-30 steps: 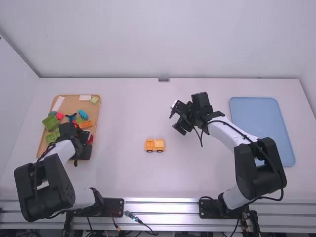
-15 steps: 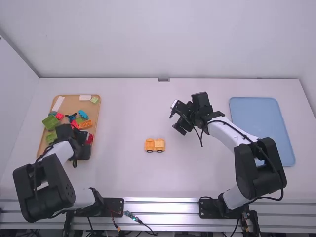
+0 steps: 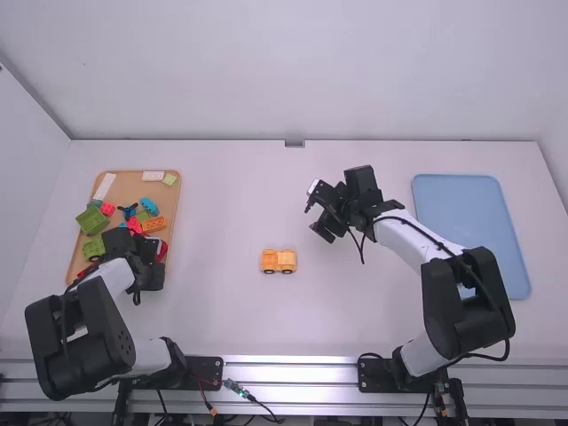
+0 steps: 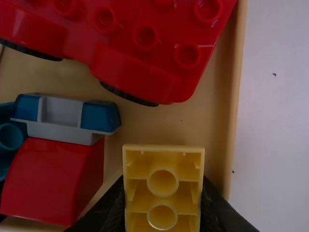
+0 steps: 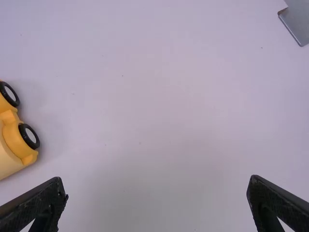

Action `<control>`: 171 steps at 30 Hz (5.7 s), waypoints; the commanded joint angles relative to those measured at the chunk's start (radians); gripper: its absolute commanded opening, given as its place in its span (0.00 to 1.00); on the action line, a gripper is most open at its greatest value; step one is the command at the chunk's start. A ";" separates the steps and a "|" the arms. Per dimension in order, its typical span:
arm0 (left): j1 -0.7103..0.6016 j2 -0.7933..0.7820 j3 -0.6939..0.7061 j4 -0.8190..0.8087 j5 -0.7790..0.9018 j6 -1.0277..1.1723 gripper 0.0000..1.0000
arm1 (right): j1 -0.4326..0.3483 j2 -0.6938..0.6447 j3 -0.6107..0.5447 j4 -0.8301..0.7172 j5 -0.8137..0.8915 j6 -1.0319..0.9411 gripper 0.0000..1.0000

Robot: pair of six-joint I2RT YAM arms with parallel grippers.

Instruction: Assemble lego blocks to make yellow taxi

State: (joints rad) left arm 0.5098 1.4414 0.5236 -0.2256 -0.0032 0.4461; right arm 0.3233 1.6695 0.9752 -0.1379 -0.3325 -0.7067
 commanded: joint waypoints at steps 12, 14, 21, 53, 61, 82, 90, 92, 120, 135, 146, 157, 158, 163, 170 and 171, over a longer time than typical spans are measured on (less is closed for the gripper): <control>0.006 -0.012 0.035 0.025 0.059 -0.056 0.02 | -0.004 -0.024 0.037 -0.001 -0.003 0.021 0.99; 0.006 -0.013 0.042 0.033 0.059 -0.079 0.02 | -0.003 -0.024 0.041 0.002 -0.003 0.044 0.99; -0.003 -0.100 0.059 0.045 0.210 -0.133 0.02 | 0.003 -0.024 0.094 -0.001 -0.011 0.162 0.99; -0.450 -0.244 0.059 0.597 1.298 -0.190 0.02 | -0.002 -0.023 -0.015 0.513 -1.062 0.494 0.92; -0.505 -0.111 0.059 0.888 1.307 -0.345 0.02 | 0.040 -0.023 -0.015 0.612 -1.102 0.574 0.80; -0.580 0.114 0.059 1.477 1.349 -0.700 0.02 | 0.076 -0.023 -0.015 0.656 -0.990 0.651 0.66; -0.580 0.114 0.059 1.479 1.346 -0.700 0.02 | 0.092 -0.023 -0.015 0.658 -0.984 0.647 0.48; -0.585 0.114 0.059 1.478 1.346 -0.693 0.02 | 0.091 -0.023 -0.015 0.657 -0.975 0.647 0.41; -0.542 0.113 0.059 1.341 1.427 -0.594 0.99 | 0.090 -0.024 -0.003 0.534 -0.773 0.563 0.00; -0.375 0.110 0.059 1.098 1.403 -0.439 0.99 | 0.137 -0.025 0.243 -0.120 -0.451 0.235 0.00; -0.521 0.053 0.095 0.627 0.789 -0.214 0.99 | 0.117 -0.025 0.282 -0.225 -0.396 0.200 0.00; -0.497 -0.022 0.496 -0.359 0.584 0.428 0.99 | 0.160 -0.024 0.282 -0.298 -0.243 0.179 0.00; -0.491 -0.023 0.512 -0.388 0.578 0.441 0.99 | 0.168 -0.024 0.282 -0.299 -0.226 0.183 0.00; -0.420 -0.028 0.570 -0.451 0.555 0.424 0.99 | 0.240 -0.024 0.294 -0.322 -0.116 0.181 0.00; -0.193 -0.045 0.571 -0.477 0.552 0.391 0.99 | 0.312 0.019 0.396 -0.440 -0.051 0.122 0.00; -0.172 -0.045 0.571 -0.486 0.556 0.391 0.99 | 0.315 0.030 0.409 -0.449 -0.051 0.119 0.00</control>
State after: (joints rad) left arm 0.2703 1.4246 1.0782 -0.6853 0.5549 0.8284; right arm 0.6296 1.6691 1.3167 -0.5739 -0.4110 -0.5613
